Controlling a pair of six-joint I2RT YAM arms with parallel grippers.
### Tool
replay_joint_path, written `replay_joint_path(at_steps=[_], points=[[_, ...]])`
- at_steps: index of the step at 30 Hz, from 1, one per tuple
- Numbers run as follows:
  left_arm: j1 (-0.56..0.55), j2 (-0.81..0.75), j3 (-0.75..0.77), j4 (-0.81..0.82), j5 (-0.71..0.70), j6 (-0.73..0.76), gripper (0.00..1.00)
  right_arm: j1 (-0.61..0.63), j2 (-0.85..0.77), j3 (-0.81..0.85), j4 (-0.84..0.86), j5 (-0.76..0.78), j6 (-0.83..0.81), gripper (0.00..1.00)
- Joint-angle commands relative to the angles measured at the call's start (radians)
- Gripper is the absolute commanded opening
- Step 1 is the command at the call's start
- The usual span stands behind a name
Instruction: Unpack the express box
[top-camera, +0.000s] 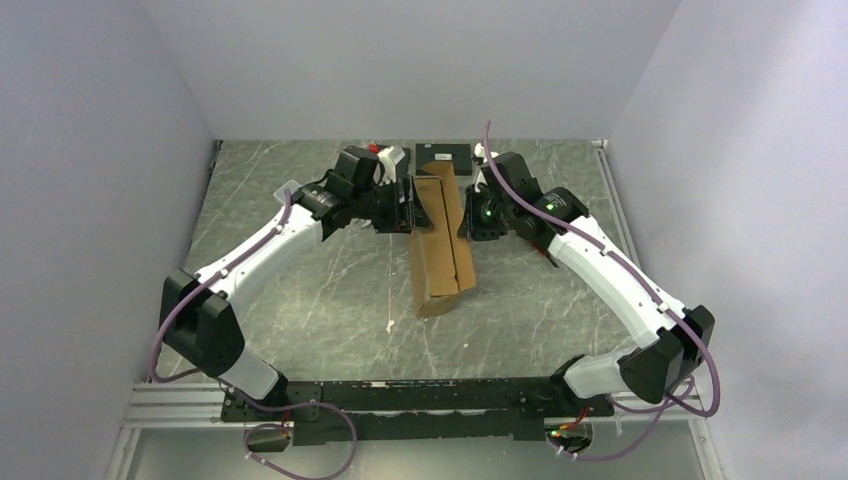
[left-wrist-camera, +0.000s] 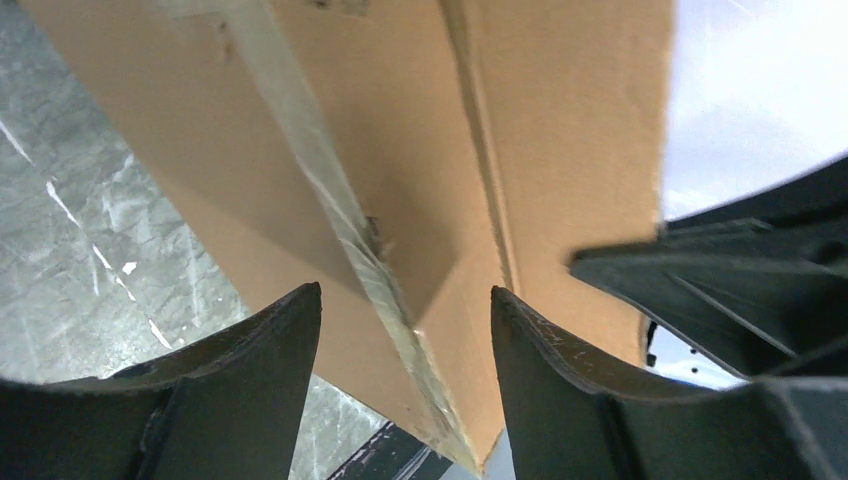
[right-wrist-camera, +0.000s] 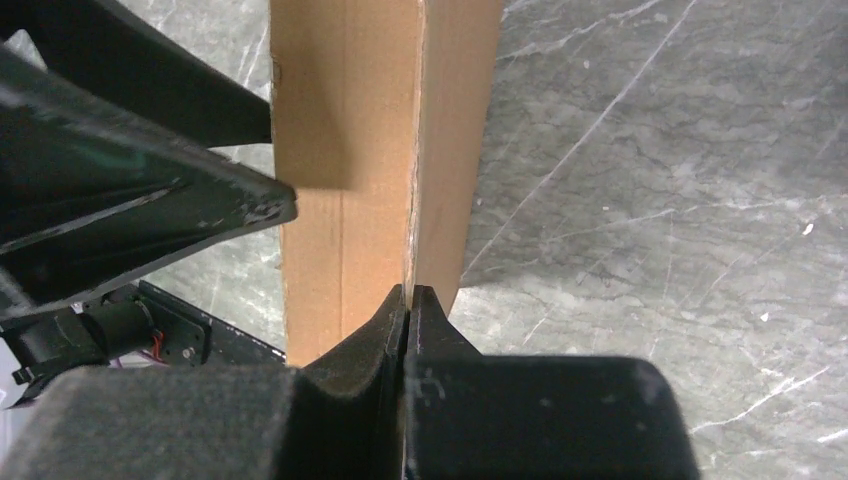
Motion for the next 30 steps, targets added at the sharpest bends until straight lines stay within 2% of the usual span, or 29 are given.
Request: replay_joint_path(at_steps=[1,11,14,25,30], points=[[-0.004,0.021,-0.008,0.009,-0.041,0.007,0.65,0.005,-0.01,0.046,-0.005,0.044,-0.001,0.0],[0.003,0.009,-0.087,-0.028,-0.069,0.046,0.48,-0.007,-0.03,-0.004,0.007,0.078,-0.022,0.0],[0.021,-0.015,-0.124,-0.018,-0.052,0.043,0.45,-0.032,-0.037,-0.011,0.008,0.061,-0.039,0.0],[0.085,-0.053,-0.181,-0.047,0.017,0.092,0.45,-0.077,-0.04,-0.039,0.053,-0.087,-0.083,0.0],[0.099,-0.078,-0.195,-0.065,-0.007,0.101,0.45,-0.076,-0.045,-0.042,0.046,-0.051,-0.084,0.0]])
